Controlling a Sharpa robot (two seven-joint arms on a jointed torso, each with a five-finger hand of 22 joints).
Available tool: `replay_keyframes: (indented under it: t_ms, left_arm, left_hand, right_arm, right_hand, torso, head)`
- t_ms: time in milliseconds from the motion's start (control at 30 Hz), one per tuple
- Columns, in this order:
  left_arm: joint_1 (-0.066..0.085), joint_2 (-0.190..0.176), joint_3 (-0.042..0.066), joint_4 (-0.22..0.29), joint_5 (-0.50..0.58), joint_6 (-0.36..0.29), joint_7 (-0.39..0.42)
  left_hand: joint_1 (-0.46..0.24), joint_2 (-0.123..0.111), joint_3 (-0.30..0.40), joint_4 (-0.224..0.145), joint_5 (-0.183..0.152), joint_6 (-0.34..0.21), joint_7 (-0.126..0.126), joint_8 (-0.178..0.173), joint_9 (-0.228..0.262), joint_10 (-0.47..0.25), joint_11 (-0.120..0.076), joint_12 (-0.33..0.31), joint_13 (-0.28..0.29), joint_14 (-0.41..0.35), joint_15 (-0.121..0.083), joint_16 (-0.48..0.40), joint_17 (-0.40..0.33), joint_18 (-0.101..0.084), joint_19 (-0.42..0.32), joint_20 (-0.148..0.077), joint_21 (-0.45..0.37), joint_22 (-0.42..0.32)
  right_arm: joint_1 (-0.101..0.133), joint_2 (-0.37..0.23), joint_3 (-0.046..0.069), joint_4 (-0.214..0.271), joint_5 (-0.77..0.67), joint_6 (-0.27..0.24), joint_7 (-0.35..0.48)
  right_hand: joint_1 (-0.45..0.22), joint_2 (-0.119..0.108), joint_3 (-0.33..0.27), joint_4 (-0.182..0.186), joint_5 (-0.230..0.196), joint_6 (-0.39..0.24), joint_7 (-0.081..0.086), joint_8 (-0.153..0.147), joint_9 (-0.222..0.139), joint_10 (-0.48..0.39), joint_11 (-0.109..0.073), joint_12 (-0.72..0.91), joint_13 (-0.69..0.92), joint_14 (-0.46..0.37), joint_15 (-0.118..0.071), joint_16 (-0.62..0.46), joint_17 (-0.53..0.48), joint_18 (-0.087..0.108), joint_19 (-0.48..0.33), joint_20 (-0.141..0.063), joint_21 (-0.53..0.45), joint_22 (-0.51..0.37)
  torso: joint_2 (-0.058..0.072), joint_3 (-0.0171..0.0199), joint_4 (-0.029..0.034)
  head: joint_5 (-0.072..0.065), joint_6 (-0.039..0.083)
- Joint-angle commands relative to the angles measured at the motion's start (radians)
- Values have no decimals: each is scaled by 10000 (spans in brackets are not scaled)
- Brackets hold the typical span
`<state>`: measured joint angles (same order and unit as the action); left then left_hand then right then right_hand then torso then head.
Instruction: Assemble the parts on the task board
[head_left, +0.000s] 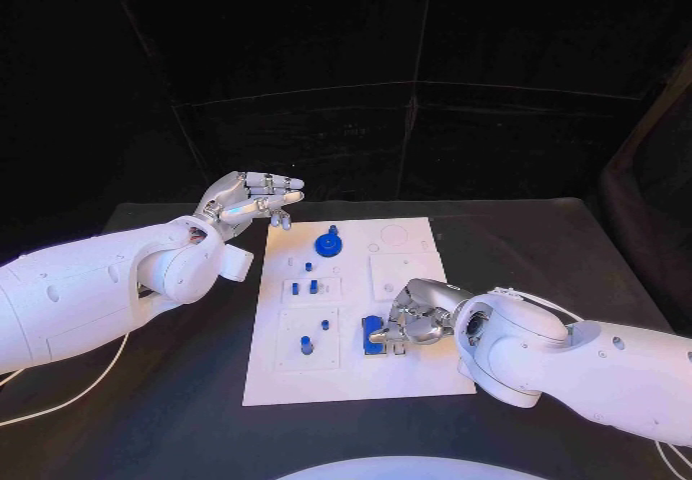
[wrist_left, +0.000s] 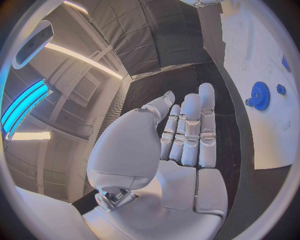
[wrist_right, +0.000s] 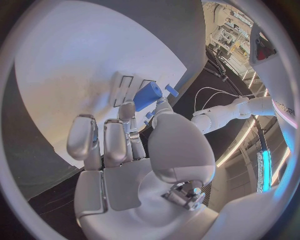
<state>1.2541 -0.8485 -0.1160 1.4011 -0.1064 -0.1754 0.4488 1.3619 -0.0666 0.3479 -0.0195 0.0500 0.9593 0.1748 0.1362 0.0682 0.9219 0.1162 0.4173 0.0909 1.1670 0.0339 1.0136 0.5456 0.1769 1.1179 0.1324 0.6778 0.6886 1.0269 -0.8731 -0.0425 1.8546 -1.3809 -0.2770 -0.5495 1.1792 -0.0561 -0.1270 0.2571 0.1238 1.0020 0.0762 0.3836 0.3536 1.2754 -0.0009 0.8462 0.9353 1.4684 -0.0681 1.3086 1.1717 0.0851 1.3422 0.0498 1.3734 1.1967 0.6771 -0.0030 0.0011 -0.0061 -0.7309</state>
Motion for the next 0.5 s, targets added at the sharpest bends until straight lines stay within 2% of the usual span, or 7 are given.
replay_keyframes:
  t_ms: [33,200,400,500]
  left_arm:
    - [15,-9,8,18,32,96,30]
    - [15,-9,8,17,32,99,30]
    - [15,-14,8,18,32,103,26]
    - [15,-24,8,19,32,101,21]
  left_hand:
    - [-22,45,-30,-35,-3,1,29,54,-3,-54,7,49,-15,-64,-13,-51,-10,65,0,4,-54,-11]
    - [-22,45,-30,-35,-3,1,29,54,-3,-54,7,49,-15,-64,-13,-51,-10,65,0,4,-54,-11]
    - [-22,45,-30,-35,-3,1,29,54,-3,-54,7,49,-15,-64,-13,-51,-10,65,0,4,-54,-11]
    - [-22,45,-30,-35,-3,1,29,54,-3,-54,7,49,-15,-64,-13,-51,-10,65,0,4,-54,-11]
  right_arm:
    - [15,3,3,48,-447,254,132]
    - [15,31,3,39,-817,300,26]
    - [15,50,3,17,-1055,329,-65]
    - [15,29,3,25,-1062,358,11]
  right_hand:
    - [611,111,54,-315,358,62,-55,80,35,145,-30,202,186,346,-8,94,128,-61,116,-42,92,107]
    - [1198,182,57,-656,390,146,-92,172,96,329,-73,509,461,379,-40,191,290,-90,202,-73,162,243]
    - [1341,248,35,-741,370,187,-115,223,127,424,-93,681,614,394,-55,239,369,-105,245,-86,199,314]
    - [1336,193,-43,-759,359,170,-107,230,135,417,-89,655,597,391,-57,230,361,-103,238,-91,193,304]
  torso:
    - [-1,-4,4]
    - [-1,-9,10]
    - [2,-8,8]
    - [3,-8,5]
  head:
    - [-14,-23]
    - [-19,-28]
    - [-29,-31]
    - [-17,-36]
